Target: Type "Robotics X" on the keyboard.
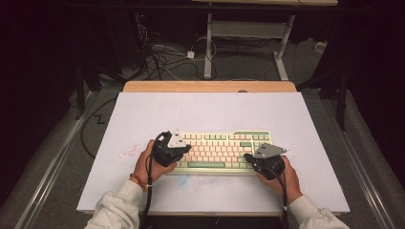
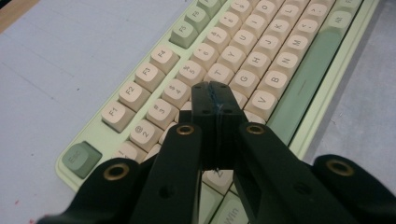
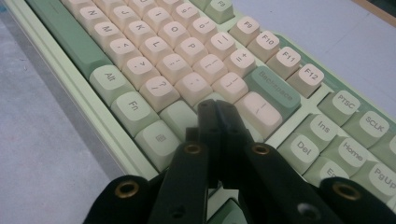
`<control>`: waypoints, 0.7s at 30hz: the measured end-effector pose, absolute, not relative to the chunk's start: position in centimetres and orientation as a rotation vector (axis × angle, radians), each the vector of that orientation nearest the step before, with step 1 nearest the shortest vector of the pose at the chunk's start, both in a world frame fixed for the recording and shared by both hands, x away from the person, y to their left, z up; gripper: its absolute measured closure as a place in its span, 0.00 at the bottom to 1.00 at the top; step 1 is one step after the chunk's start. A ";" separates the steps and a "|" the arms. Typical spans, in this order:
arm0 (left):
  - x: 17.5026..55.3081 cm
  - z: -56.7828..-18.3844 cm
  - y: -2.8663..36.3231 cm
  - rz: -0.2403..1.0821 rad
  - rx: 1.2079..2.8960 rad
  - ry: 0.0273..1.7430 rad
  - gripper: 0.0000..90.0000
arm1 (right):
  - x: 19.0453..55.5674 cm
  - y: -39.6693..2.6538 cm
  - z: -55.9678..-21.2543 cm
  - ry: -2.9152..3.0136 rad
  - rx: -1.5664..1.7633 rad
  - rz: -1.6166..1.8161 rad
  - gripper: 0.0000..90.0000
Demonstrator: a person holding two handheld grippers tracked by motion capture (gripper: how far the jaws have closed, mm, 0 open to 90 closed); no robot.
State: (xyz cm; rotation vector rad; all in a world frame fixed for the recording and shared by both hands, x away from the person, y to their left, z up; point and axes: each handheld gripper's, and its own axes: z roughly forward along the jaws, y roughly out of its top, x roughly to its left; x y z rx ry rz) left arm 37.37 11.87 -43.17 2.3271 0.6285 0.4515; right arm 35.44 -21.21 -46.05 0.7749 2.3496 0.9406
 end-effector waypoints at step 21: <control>40.2 -43.9 9.1 0.393 2.421 0.632 0.97 | 35.4 -21.2 -46.1 2.351 0.770 0.939 1.00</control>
